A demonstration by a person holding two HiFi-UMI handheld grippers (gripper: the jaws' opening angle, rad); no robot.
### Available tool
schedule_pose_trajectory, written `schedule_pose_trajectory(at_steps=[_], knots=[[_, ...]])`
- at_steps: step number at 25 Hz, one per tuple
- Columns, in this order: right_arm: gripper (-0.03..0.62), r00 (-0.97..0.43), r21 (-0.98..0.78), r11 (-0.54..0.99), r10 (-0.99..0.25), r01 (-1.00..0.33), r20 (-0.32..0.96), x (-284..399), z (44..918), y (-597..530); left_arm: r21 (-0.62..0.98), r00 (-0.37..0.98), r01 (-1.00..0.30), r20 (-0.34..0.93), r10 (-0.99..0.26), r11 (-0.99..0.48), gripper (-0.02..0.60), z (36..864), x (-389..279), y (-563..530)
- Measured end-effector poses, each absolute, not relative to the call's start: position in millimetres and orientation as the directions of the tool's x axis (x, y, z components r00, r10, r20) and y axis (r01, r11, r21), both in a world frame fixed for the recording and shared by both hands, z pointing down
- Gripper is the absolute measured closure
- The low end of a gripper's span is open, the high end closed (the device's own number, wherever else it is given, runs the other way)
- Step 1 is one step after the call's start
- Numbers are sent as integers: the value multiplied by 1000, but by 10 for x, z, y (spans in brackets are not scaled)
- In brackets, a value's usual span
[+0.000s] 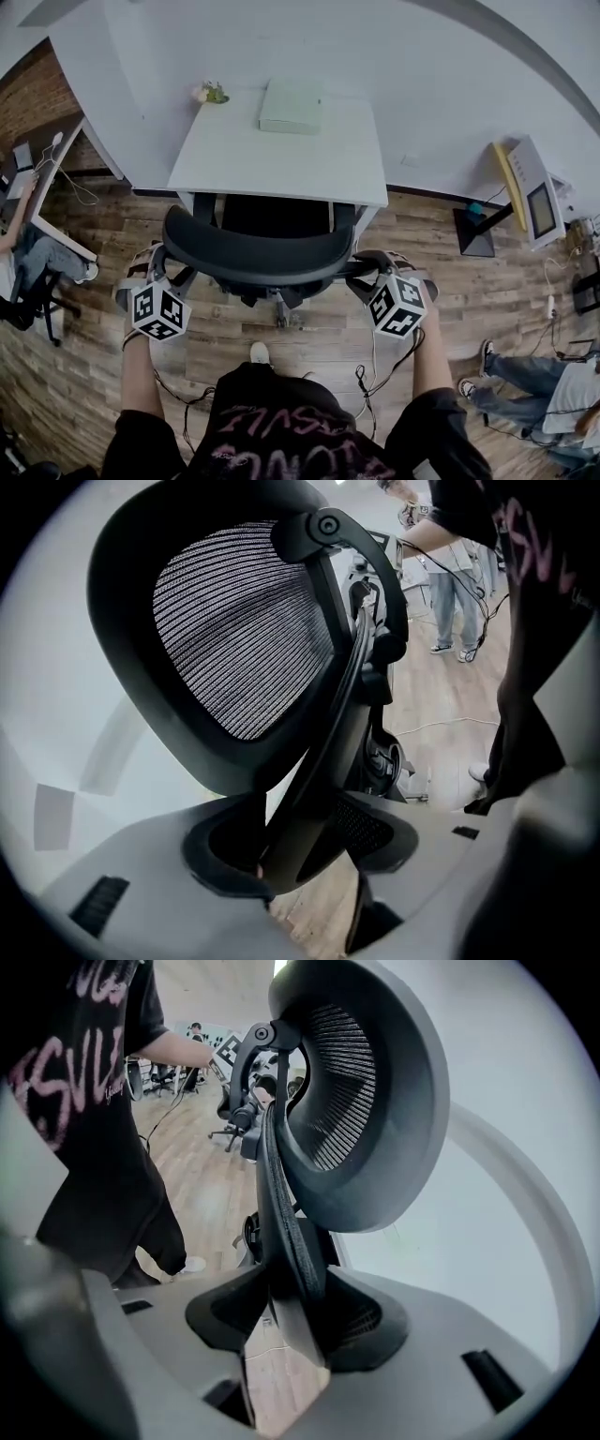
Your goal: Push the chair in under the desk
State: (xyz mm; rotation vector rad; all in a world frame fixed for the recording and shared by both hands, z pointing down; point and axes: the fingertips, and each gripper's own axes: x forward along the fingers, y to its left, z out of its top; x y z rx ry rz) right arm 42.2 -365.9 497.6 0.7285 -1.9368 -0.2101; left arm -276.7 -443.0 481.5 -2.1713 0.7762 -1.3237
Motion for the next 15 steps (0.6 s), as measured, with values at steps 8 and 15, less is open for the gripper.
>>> schedule_pose_trajectory(at_steps=[8, 15], knots=[[398, -288, 445, 792, -580, -417, 762, 424, 4967, -4106, -654, 390, -199, 631, -671, -730, 344, 4800, -2748, -4942], [396, -273, 459, 768, -606, -447, 747, 461, 4986, -4401, -655, 414, -164, 633, -654, -738, 345, 4812, -2685, -5329]])
